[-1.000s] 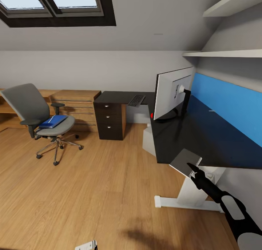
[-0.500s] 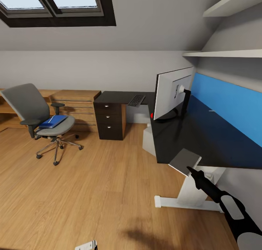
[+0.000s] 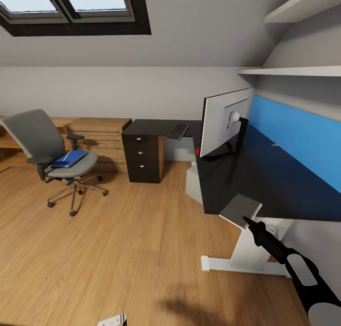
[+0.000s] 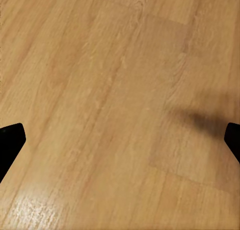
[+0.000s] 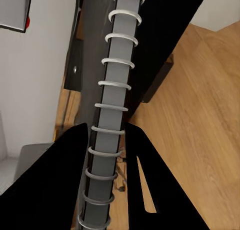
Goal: In the bedroom, organize the workspace by keeping the computer under the desk, ensuring the monitor is on the desk, placing the keyboard on the desk next to the monitor, placing the mouse on the desk next to the keyboard, moving the folder from the swivel chair onto the desk next to the mouse, stacking the notebook on top of the folder with the pen on top of the notebook, and positioning the swivel chair next to the desk.
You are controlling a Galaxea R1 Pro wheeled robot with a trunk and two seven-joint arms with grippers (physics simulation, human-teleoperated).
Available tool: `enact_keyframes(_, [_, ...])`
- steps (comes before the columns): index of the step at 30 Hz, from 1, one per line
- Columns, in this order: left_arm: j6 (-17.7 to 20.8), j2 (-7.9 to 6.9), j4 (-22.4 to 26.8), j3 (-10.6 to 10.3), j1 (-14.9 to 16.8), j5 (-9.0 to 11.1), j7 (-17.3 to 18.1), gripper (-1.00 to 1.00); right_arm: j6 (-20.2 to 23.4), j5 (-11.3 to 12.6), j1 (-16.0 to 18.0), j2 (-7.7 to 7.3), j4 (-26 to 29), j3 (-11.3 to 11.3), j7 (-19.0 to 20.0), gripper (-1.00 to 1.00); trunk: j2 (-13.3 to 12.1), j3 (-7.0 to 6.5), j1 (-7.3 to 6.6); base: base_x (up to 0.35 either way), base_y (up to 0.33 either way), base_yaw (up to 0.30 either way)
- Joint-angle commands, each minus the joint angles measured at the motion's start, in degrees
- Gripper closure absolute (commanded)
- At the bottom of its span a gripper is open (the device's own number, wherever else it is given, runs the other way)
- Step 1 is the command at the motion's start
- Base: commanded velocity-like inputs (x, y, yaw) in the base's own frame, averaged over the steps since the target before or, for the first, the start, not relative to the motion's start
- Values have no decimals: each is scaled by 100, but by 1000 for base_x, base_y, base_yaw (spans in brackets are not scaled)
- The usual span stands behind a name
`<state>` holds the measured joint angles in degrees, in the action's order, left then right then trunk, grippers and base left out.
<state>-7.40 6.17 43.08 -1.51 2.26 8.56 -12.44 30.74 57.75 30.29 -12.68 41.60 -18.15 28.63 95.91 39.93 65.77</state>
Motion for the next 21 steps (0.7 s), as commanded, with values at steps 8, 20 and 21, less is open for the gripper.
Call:
enact_keyframes(8, [-25, -2, -8, -10, 3, 58, -21, -100, 44, -6, 3, 83, 379, 151, 1, 100, -320, -139, -177, 0, 0, 0])
enact_keyframes(20, [-24, -2, -11, -8, 3, 58, -21, -100, 39, -333, -227, 242, 1065, 175, 1, 100, -801, -354, -440, 0, 0, 0])
enact_keyframes(21, [-21, -2, -14, -8, 3, 58, -21, -100, 40, -483, -284, 313, 1220, 180, 0, 100, -801, -354, -440, 0, 0, 0])
